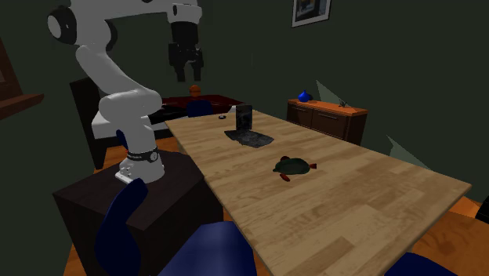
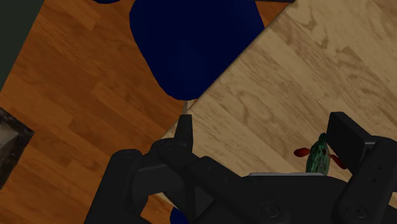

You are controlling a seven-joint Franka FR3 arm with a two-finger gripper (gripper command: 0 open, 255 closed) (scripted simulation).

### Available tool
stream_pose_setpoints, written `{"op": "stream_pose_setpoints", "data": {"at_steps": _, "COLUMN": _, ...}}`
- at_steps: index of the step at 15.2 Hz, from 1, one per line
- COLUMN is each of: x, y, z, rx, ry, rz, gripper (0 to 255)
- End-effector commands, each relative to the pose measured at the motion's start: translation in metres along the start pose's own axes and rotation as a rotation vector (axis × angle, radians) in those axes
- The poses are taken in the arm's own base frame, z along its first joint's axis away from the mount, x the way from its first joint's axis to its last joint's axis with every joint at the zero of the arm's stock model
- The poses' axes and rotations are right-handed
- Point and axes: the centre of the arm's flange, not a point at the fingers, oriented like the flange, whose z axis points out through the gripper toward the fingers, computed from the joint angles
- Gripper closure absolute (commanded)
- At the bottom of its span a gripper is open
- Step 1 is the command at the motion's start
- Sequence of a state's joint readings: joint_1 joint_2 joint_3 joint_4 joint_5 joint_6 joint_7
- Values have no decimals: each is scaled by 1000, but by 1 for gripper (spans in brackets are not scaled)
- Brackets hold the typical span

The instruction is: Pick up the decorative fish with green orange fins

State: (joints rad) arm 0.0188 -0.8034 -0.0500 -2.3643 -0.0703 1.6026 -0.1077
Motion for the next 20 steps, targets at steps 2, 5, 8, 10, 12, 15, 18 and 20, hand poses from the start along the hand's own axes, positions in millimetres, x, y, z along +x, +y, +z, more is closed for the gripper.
{"op": "stream_pose_setpoints", "data": {"at_steps": 2, "x": 5, "y": -3, "z": 11, "rx": 7, "ry": 7, "rz": -3, "gripper": 0}}
{"op": "stream_pose_setpoints", "data": {"at_steps": 5, "x": 20, "y": -14, "z": 43, "rx": 30, "ry": 30, "rz": -13, "gripper": 0}}
{"op": "stream_pose_setpoints", "data": {"at_steps": 8, "x": 35, "y": -25, "z": 75, "rx": 52, "ry": 52, "rz": -23, "gripper": 0}}
{"op": "stream_pose_setpoints", "data": {"at_steps": 10, "x": 46, "y": -33, "z": 96, "rx": 66, "ry": 67, "rz": -29, "gripper": 0}}
{"op": "stream_pose_setpoints", "data": {"at_steps": 12, "x": 57, "y": -41, "z": 116, "rx": 81, "ry": 82, "rz": -35, "gripper": 0}}
{"op": "stream_pose_setpoints", "data": {"at_steps": 15, "x": 74, "y": -54, "z": 147, "rx": 103, "ry": 105, "rz": -45, "gripper": 0}}
{"op": "stream_pose_setpoints", "data": {"at_steps": 18, "x": 92, "y": -69, "z": 176, "rx": 125, "ry": 127, "rz": -55, "gripper": 0}}
{"op": "stream_pose_setpoints", "data": {"at_steps": 20, "x": 104, "y": -78, "z": 195, "rx": 140, "ry": 142, "rz": -61, "gripper": 0}}
